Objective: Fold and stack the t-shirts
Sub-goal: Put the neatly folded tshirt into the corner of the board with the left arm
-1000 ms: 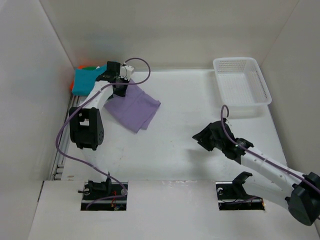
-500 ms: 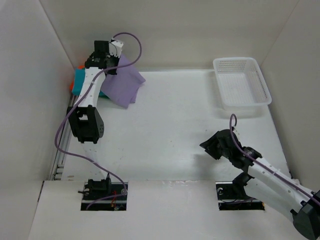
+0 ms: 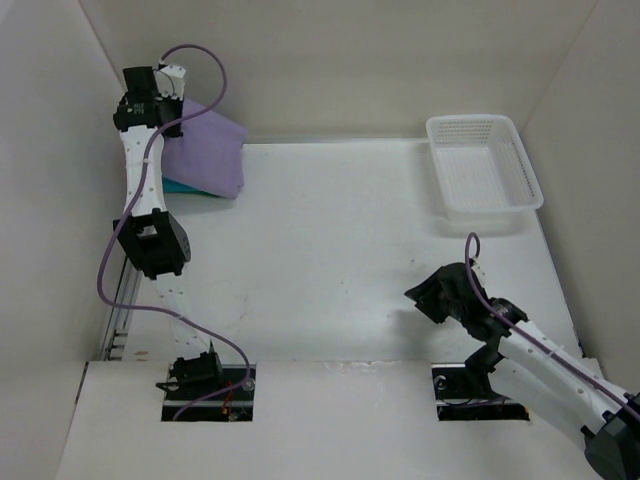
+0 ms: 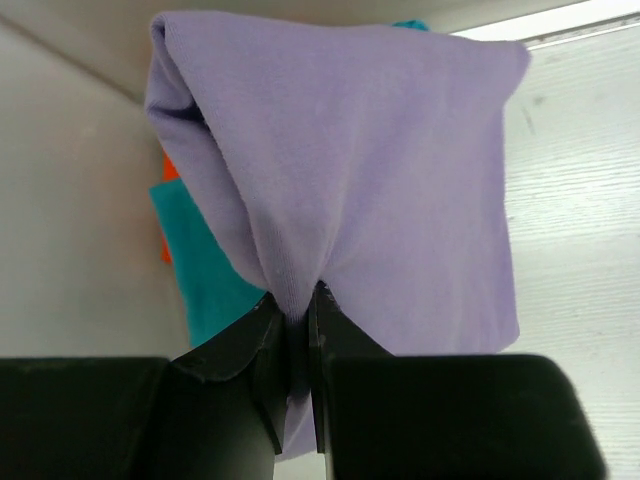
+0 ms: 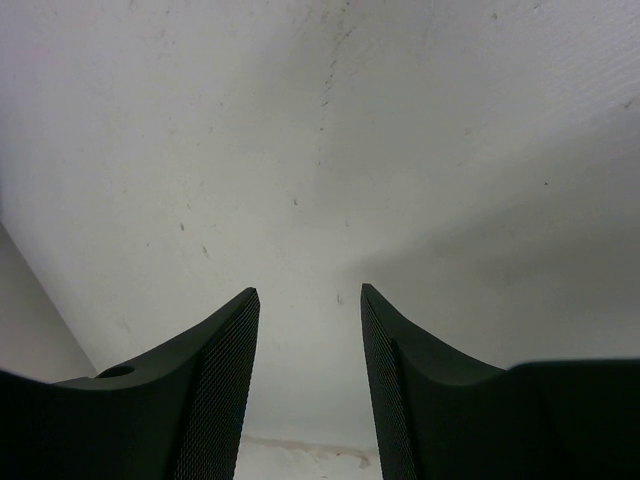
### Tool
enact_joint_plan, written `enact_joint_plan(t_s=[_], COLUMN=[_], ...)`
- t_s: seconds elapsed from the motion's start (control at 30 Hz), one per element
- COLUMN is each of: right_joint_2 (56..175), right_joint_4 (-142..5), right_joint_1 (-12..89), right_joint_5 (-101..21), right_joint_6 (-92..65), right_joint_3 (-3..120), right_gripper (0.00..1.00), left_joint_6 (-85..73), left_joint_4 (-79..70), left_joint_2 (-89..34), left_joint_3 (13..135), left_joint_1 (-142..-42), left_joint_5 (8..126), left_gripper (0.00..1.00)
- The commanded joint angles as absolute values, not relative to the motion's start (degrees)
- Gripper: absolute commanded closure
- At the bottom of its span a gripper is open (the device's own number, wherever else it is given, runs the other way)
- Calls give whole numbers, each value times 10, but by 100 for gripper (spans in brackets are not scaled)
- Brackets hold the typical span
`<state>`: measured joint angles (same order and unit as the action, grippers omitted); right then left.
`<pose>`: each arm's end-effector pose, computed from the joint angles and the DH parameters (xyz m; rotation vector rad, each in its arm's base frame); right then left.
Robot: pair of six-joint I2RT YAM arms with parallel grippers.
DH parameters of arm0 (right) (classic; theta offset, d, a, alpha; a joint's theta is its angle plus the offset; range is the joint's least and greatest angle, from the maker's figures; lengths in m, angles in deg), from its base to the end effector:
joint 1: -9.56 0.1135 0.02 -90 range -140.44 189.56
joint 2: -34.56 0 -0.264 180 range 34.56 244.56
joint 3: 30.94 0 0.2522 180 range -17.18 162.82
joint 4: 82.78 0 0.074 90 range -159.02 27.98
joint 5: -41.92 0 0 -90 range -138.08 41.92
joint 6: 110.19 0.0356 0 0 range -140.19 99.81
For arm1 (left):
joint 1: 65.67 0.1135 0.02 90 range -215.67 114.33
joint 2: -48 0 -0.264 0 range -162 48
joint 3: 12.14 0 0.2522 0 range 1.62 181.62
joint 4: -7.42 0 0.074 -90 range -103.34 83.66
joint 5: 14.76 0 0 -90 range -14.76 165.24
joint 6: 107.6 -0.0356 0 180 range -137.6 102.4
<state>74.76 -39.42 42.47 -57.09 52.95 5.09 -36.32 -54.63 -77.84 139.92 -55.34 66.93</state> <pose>0.1236 0.0733 0.1850 0.9305 2.3184 0.6568 0.4824 0.0827 0.3750 0.2413 2.1781 0.1269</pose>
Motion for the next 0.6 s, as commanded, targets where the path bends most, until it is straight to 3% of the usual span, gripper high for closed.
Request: enact_joint_plan(t_s=[0.0, 0.33, 0.57], right_joint_2=[752, 789, 799], right_joint_4=[-395, -406, -406], right_joint_1=[418, 407, 400], right_joint_5=[-578, -567, -558], right_joint_6=[526, 505, 495], right_joint_3=[55, 74, 86], right_gripper=[50, 48, 47], left_joint_6=[-369, -388, -401], left_joint_4=[-540, -535, -460], left_joint_2=[-787, -873, -918], left_joint_3=[1454, 1486, 1507], left_joint_1=[-524, -478, -460], left_joint_5=[649, 660, 762], left_gripper=[100, 98, 77])
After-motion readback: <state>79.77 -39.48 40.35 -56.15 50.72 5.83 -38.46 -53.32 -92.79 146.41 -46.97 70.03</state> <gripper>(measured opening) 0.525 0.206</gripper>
